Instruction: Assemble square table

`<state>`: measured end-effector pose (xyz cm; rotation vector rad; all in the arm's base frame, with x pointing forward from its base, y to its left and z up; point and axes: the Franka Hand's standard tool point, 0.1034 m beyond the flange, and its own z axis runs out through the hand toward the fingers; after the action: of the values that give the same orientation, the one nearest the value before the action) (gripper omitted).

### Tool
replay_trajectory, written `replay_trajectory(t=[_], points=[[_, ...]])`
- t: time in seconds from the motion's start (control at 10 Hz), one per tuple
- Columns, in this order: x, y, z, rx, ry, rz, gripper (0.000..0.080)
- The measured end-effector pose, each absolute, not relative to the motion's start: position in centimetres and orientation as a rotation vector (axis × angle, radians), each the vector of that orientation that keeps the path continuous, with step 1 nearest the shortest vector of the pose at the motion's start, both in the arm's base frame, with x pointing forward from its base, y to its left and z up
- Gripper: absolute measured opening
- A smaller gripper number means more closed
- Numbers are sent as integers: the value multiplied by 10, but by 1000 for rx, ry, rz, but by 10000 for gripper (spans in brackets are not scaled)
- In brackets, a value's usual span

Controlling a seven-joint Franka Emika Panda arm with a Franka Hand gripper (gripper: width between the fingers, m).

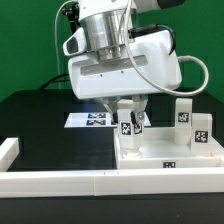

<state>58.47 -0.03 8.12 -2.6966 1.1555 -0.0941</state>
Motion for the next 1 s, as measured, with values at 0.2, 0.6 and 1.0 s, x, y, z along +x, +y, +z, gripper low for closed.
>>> replay_trajectory(t=[0.2,0.6,1.0], points=[[584,0,80,-2554,1411,-59,291],[586,-1,78,-2335,1731,5,292],[585,2,78,-2272,1797,23,542]])
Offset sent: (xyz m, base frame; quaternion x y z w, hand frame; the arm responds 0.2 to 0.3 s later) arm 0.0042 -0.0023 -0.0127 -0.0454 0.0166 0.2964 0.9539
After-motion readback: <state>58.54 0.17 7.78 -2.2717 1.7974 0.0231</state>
